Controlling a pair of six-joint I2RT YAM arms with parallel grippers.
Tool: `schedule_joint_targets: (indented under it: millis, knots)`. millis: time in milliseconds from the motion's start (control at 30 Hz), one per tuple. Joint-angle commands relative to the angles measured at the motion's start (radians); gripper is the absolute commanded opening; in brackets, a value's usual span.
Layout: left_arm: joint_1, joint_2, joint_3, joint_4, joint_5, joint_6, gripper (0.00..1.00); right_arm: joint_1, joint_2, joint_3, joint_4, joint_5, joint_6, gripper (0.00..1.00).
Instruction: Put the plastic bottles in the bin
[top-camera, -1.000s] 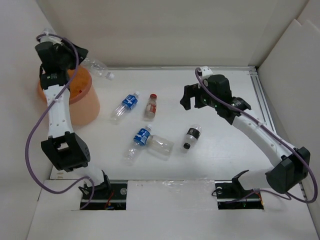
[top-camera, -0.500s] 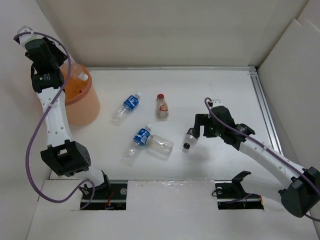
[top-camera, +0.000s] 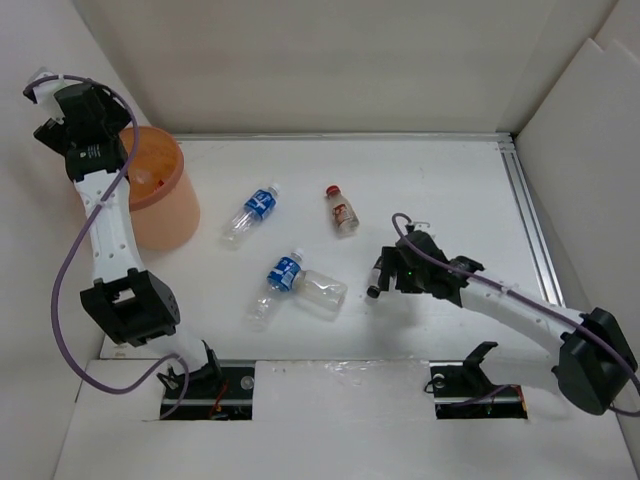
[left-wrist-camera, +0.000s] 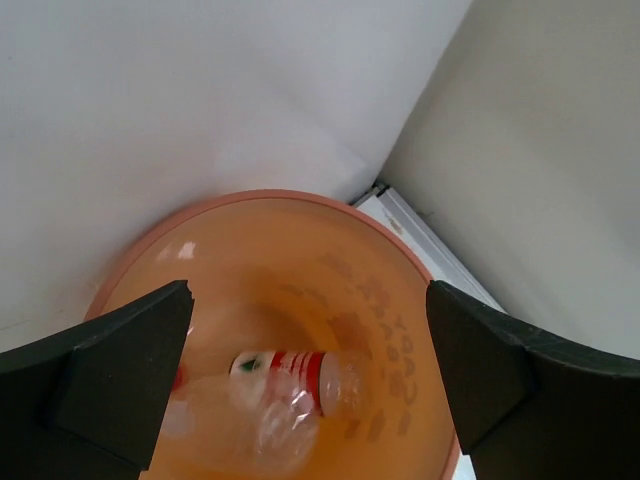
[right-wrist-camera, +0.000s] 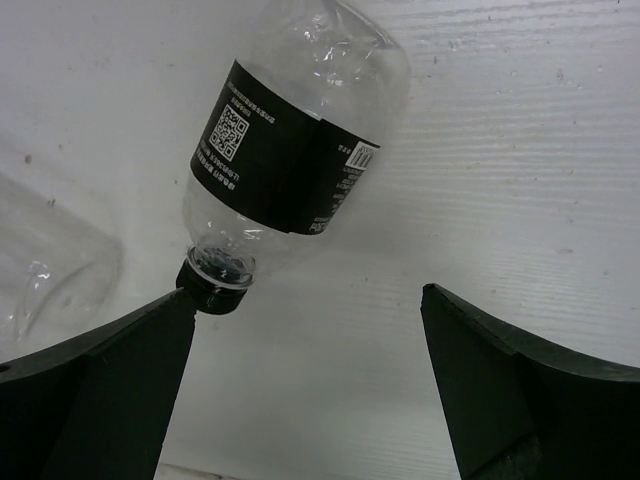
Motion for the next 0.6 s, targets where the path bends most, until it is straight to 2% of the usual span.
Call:
schedule_joint_targets:
  millis: [0,100,300,567]
  knots:
    - [0.003,0.022,0.065,-0.051,-0.055,-0.029,1.0,0.031,0.038,0.039,0.052,0.104,0.088,0.98]
    - [0.003,-0.013,0.065,-0.051,-0.055,-0.038,1.0,0.04,0.121,0.052,0.073,0.153,0.131,0.98]
    - [0.003,-0.111,-0.005,-0.01,-0.032,-0.029,1.0,0.051,0.272,0.098,0.173,0.153,0.164,0.95]
    - [0.003,-0.148,-0.024,-0.001,0.107,-0.029,1.0,0.061,0.371,0.119,0.219,0.213,0.197,0.94]
